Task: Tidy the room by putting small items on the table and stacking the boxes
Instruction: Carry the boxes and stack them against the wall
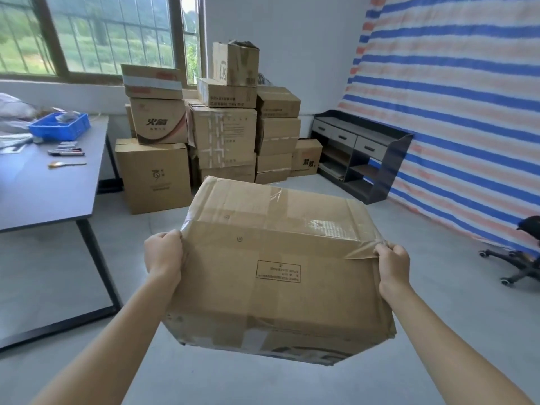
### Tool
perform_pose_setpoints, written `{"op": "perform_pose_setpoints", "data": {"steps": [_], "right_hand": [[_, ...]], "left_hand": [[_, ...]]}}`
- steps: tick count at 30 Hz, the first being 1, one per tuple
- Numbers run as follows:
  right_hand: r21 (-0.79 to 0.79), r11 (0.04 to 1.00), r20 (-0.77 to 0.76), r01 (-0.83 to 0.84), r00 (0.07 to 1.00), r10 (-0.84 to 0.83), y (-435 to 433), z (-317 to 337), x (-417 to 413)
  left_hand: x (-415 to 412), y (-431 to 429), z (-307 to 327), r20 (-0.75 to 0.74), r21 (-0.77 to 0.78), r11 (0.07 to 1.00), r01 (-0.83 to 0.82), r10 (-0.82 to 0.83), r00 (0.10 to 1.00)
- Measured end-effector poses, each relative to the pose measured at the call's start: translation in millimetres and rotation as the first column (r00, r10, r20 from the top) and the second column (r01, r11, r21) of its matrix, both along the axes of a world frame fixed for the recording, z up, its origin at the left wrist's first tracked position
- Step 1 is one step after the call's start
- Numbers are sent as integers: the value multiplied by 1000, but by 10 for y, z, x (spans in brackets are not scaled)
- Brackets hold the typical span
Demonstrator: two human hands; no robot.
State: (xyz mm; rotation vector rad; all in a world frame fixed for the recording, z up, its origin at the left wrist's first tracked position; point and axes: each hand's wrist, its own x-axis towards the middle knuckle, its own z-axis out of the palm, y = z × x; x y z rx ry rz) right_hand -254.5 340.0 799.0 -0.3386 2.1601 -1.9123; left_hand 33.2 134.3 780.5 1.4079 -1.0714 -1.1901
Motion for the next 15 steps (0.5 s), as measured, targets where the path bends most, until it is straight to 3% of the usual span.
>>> {"op": "perform_pose_setpoints", "data": {"steps": [8, 15], "right_hand": [[6, 998, -67, -70, 995, 70, -1951, 149, -405], [51, 998, -138, -41, 989, 48, -3072, 229, -732]], "left_hand": [[-338, -1781, -9, -37, 6, 997, -81, 81, 996], [-669, -2854, -54, -73, -2, 994, -112, 111, 991]]}}
